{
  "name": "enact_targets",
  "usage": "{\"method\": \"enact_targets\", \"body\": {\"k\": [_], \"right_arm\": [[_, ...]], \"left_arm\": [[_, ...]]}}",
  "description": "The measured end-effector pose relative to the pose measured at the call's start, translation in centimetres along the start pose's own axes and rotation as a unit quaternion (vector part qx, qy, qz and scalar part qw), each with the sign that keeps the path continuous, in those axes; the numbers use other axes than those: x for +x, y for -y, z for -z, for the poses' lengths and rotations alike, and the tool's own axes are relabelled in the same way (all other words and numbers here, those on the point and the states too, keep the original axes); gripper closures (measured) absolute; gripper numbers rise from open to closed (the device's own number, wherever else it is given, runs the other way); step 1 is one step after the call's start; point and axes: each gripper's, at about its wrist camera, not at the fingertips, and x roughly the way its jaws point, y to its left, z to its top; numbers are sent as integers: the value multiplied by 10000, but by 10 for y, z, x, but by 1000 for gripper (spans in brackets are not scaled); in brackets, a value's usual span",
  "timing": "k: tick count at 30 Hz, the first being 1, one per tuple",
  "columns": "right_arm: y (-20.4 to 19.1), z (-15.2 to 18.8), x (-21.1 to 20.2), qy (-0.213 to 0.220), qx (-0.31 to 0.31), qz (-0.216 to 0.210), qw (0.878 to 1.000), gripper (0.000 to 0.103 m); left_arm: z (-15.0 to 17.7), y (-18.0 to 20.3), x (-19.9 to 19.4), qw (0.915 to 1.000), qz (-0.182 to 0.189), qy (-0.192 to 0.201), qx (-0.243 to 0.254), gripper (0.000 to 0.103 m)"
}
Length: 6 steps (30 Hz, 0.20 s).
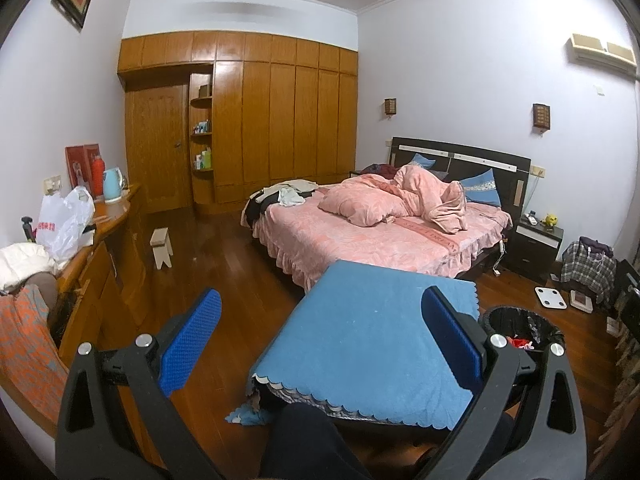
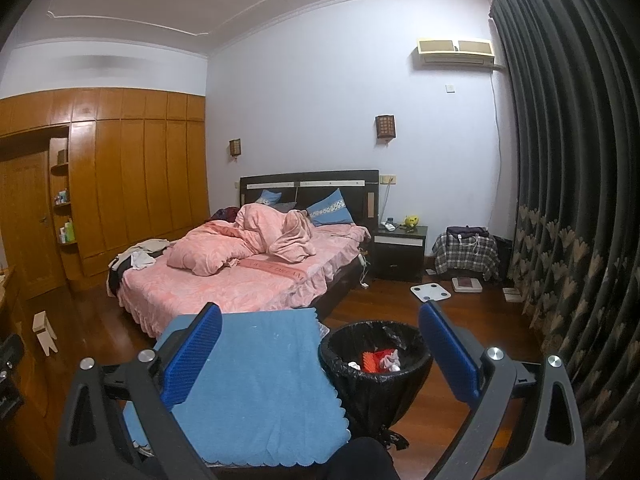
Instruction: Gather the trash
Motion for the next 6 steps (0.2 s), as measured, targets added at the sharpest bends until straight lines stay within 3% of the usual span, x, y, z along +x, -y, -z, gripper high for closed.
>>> {"method": "enact_targets", "body": {"k": [6], "right_arm": [[0, 0, 1, -40, 20, 27, 10000, 6]], "left_arm": [[1, -2, 0, 10000, 23, -32, -46, 6]]}}
